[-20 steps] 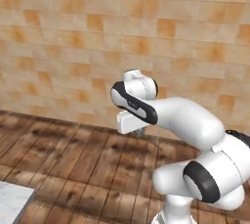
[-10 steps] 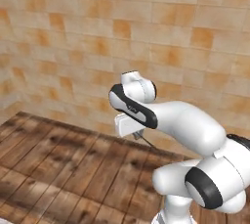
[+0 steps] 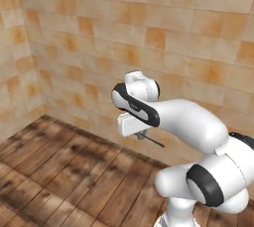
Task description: Take the fork and place it on the left side of the plate. Then take the spoon and place it on the right side of the plate. Make sure they're directly next to the plate.
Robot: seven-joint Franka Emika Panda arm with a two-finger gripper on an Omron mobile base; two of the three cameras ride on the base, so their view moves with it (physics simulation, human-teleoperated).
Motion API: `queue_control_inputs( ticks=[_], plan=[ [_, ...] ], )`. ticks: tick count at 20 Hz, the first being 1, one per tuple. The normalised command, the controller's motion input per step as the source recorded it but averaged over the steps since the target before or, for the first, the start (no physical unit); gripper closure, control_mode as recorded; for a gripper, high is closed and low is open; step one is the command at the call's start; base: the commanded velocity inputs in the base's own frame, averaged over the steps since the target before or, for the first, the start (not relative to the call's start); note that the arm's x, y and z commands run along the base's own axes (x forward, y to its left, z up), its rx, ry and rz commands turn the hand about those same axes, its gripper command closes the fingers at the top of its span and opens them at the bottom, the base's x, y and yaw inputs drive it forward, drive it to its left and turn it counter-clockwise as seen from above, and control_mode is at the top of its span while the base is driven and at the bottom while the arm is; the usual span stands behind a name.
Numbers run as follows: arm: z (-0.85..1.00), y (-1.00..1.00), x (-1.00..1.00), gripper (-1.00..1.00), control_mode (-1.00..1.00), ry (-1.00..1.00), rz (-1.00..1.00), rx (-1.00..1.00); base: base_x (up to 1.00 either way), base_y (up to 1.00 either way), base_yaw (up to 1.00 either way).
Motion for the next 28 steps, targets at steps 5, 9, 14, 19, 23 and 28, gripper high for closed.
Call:
queue_control_inputs(
  ticks=[5, 9, 14, 19, 23, 28],
  plan=[
    [0.0, 0.0, 0.0, 1.0, 1.0, 0.0, 0.0, 0.0, 0.7, 0.01, 0.5],
    [0.0, 0.0, 0.0, 1.0, 1.0, 0.0, 0.0, 0.0, 0.75, 0.0, 0.47],
    [0.0, 0.0, 0.0, 1.0, 1.0, 0.0, 0.0, 0.0, 0.77, 0.0, 0.45],
    [0.0, 0.0, 0.0, 1.0, 1.0, 0.0, 0.0, 0.0, 0.81, 0.0, 0.4],
    [0.0, 0.0, 0.0, 1.0, 1.0, 0.0, 0.0, 0.0, 0.81, 0.0, 0.39],
    [0.0, 0.0, 0.0, 1.0, 1.0, 0.0, 0.0, 0.0, 0.84, -0.01, 0.35]
  ],
)
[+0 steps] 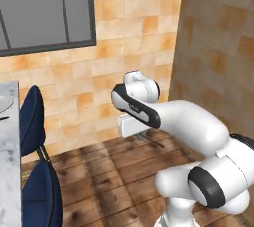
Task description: Take the fork and place it on the left side of the plate. Then take the spoon and place it on the right side of the plate. Make sure they're directly next to the plate.
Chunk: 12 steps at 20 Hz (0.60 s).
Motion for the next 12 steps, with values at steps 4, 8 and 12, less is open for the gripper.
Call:
queue_control_inputs(
  ticks=[4, 8, 12],
  plan=[
    [0.0, 0.0, 0.0, 1.0, 1.0, 0.0, 0.0, 0.0, 0.88, -0.06, 0.29],
    [0.0, 0.0, 0.0, 1.0, 1.0, 0.0, 0.0, 0.0, 0.88, -0.14, 0.27],
    [0.0, 0.0, 0.0, 1.0, 1.0, 0.0, 0.0, 0.0, 0.79, -0.13, 0.37]
  ],
)
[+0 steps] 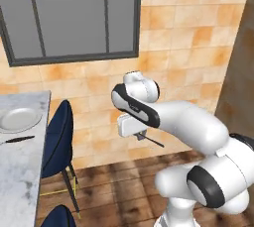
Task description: Take the fork and place it on the left side of the plate. Then take the spoon and place it on the right side of the plate. Make sure they're directly next to the plate.
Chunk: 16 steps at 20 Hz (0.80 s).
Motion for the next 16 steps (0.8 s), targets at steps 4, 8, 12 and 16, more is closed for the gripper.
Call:
queue_control_inputs(
  ticks=[4, 8, 12, 16],
  plan=[
    [0.0, 0.0, 0.0, 1.0, 1.0, 0.0, 0.0, 0.0, 0.65, -0.1, 0.5],
    [0.0, 0.0, 0.0, 1.0, 1.0, 0.0, 0.0, 0.0, 0.66, -0.14, 0.47],
    [0.0, 0.0, 0.0, 1.0, 1.0, 0.0, 0.0, 0.0, 0.64, -0.25, 0.44],
    [0.0, 0.0, 0.0, 1.0, 1.0, 0.0, 0.0, 0.0, 0.54, -0.35, 0.38]
  ],
)
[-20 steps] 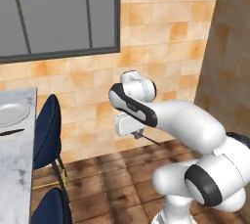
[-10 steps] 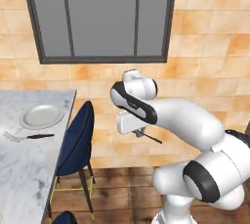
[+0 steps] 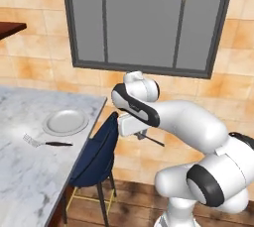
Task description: Take the fork and place it on the left side of the plate. Then take the spoon and place it on the right side of the plate. Make sure they're directly next to the plate.
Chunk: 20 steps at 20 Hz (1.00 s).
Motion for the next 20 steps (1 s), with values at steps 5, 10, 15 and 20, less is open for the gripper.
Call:
queue_control_inputs(
  ticks=[5, 10, 15, 20],
  plan=[
    [0.0, 0.0, 0.0, 1.0, 1.0, 0.0, 0.0, 0.0, 0.5, -0.33, 0.39],
    [0.0, 0.0, 0.0, 1.0, 1.0, 0.0, 0.0, 0.0, 0.5, -0.29, 0.44],
    [0.0, 0.0, 0.0, 1.0, 1.0, 0.0, 0.0, 0.0, 0.57, -0.23, 0.45],
    [0.0, 0.0, 0.0, 1.0, 1.0, 0.0, 0.0, 0.0, 0.52, -0.23, 0.49]
  ],
)
